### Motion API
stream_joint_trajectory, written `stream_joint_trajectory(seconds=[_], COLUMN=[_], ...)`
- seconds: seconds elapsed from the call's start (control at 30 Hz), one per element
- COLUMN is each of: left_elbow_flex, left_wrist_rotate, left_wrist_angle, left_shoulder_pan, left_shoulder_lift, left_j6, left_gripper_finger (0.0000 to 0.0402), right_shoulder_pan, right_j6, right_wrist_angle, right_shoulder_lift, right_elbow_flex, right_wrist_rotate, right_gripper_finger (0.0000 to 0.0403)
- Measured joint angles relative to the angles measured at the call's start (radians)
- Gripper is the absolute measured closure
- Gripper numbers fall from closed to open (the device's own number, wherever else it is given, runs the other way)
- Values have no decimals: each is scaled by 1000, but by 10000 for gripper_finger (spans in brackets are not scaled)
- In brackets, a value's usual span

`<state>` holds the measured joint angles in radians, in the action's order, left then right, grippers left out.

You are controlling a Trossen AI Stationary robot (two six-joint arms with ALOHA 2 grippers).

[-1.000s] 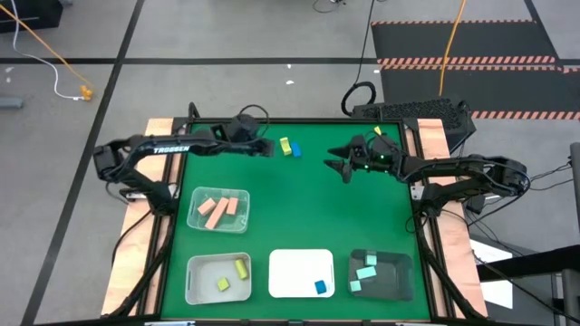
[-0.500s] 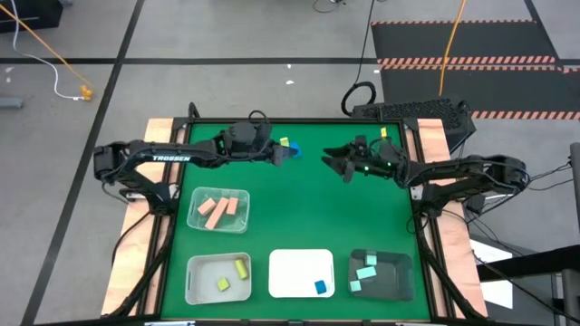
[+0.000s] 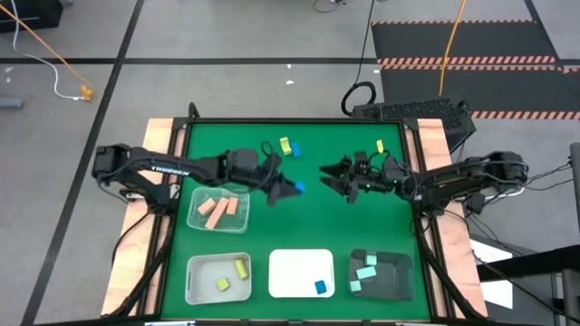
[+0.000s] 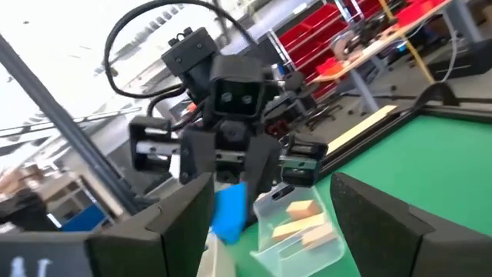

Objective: Sort & place blocks by color
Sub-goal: Put the left blue block into the white bin

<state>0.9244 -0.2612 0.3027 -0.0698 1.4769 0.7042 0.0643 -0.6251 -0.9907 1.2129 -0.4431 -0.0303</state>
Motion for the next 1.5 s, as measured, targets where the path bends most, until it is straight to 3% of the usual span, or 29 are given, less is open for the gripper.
stream_joint_trajectory(seconds=[0.17,0.4,0.53,0.73,0.83,1.2,1.37,1.5], left_elbow_flex=[0,0,0,0,1,3,3,3], left_wrist_rotate=[-4,0,3,187,233,270,295,318], left_wrist_angle=[-27,-115,-86,-66,-58,95,92,101], left_shoulder_pan=[103,227,311,427,466,557,557,553], left_shoulder_lift=[0,0,0,17,56,255,285,287], left_j6=[-112,-152,-117,-44,5,220,280,304], left_gripper_finger=[316,316,316,316,316,305,306,284], right_shoulder_pan=[-40,-68,-101,-165,-193,-278,-292,-296], right_j6=[25,39,-4,-43,-69,-70,-70,-70], right_wrist_angle=[9,82,129,141,136,151,169,175], right_shoulder_lift=[0,0,0,0,0,0,0,0], right_elbow_flex=[0,0,0,0,0,0,0,0], right_wrist_rotate=[-1,-28,-26,-26,-26,-26,-26,-25], right_gripper_finger=[152,152,152,152,152,152,152,152])
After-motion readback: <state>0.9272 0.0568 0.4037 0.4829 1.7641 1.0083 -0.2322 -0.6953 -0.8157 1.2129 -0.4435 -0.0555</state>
